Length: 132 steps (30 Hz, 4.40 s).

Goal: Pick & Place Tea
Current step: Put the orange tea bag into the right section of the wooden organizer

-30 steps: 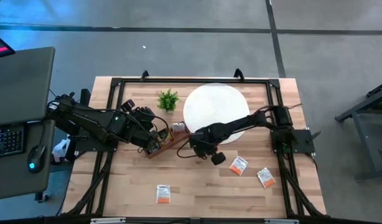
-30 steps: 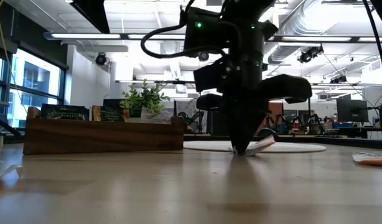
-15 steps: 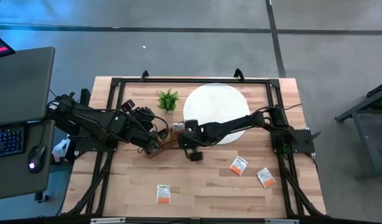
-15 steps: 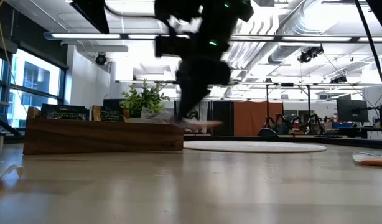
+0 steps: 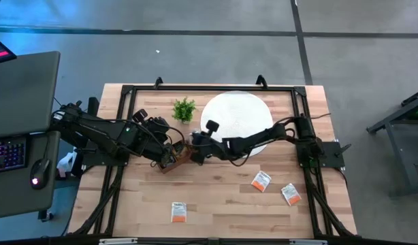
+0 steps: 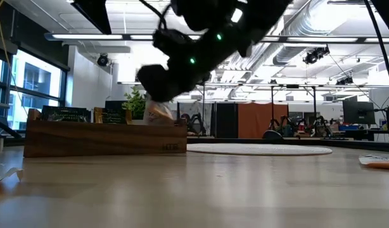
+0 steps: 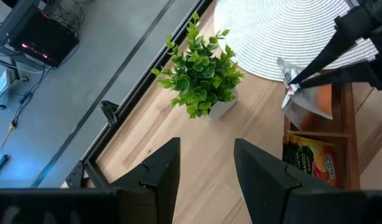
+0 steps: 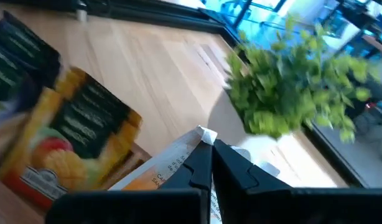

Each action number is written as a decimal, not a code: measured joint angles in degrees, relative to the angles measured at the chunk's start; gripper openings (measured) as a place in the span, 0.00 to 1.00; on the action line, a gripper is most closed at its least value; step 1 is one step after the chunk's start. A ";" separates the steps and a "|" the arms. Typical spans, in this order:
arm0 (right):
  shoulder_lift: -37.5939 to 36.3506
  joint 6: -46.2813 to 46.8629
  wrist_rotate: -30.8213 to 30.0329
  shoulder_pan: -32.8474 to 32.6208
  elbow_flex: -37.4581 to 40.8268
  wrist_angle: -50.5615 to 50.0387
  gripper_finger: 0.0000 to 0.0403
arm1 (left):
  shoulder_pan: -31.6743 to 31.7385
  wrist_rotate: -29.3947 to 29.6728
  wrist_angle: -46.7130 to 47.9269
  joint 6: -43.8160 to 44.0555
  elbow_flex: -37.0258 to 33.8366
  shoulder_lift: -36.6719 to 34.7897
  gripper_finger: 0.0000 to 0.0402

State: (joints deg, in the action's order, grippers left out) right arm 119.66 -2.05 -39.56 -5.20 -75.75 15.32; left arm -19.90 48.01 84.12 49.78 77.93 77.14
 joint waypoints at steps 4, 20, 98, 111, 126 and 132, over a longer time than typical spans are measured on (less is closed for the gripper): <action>-0.04 2.82 3.44 0.97 4.77 7.58 0.03 | 0.02 0.02 -0.06 0.00 0.00 0.00 0.37; -0.13 -13.64 5.64 1.05 7.28 16.42 0.28 | 0.00 -0.59 -0.20 0.00 0.00 0.00 0.37; -36.99 65.07 39.11 -15.56 34.01 -59.99 0.29 | 0.02 2.03 -1.69 0.00 0.00 -0.02 0.37; -30.34 64.92 40.12 -17.41 33.73 -54.58 0.29 | 0.01 1.16 -1.86 0.00 0.00 -0.02 0.37; -30.86 60.59 39.47 -17.46 26.00 -59.26 0.29 | 0.02 1.43 -2.03 0.00 0.00 -0.02 0.37; -30.13 63.50 39.20 -20.12 28.26 -56.92 0.29 | 0.00 0.94 -2.03 0.00 0.00 -0.02 0.37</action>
State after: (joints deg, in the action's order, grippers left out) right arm 89.52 61.45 -0.36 -25.32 -47.49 -41.59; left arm -19.90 48.95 82.08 49.78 77.93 77.12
